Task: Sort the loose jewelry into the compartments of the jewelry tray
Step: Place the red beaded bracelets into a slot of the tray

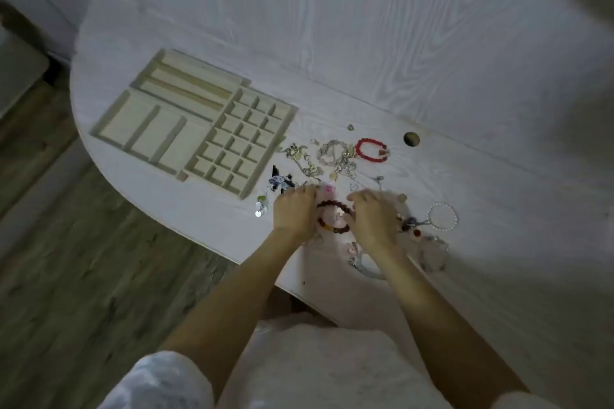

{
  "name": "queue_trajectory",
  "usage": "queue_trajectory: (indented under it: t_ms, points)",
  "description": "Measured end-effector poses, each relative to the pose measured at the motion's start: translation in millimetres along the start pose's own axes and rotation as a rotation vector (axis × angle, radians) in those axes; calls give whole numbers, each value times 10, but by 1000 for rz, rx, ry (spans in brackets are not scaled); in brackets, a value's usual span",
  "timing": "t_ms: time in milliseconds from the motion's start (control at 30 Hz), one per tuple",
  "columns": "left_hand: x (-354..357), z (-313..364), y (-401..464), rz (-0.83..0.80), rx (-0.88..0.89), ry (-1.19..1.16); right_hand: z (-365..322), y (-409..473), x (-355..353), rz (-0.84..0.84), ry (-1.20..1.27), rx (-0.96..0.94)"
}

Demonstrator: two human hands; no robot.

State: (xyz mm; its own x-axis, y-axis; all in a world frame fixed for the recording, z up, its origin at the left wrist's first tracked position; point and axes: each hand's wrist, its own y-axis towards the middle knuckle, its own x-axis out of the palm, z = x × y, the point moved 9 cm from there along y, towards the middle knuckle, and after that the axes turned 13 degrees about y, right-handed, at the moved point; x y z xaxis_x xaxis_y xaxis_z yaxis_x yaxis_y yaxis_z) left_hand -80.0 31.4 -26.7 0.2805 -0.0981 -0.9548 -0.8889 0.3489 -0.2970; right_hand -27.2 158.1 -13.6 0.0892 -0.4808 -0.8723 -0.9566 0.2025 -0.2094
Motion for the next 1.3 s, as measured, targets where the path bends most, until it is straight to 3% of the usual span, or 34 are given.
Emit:
queue_trajectory:
  t_ms: [133,367,467,567,700,800,900,1033,1233,1300]
  points:
    - [-16,36,111,-57,-11,-2,-69,61,39,3,17,-13]
    - [-20,36,-31,-83,88,-480,42,0,-113,37,166,15]
    - [-280,64,-144,-85,217,-805,-59,-116,-364,43,465,53]
    - [-596,-85,-274,-100,242,-1111,-338,-93,-519,-72,841,120]
    - [-775,-780,-354,-97,26,-1493,-1109,210,-459,-265,1071,89]
    - [-726,-1527,-404,-45,-196,-1618,-1775,476,-156,-479,1155,95]
    - [-632,-2367,-410,59,-367,-1620,-2470,775,212,-631,1155,51]
    - [-560,-3317,-206,187,-455,-1459,-3190,1283,696,-646,1135,61]
    - [-615,-4261,305,389,-545,-1072,-3924,1958,1245,-624,1099,43]
    - [-655,-4441,409,360,-535,-758,-4045,2064,1413,-668,1040,63]
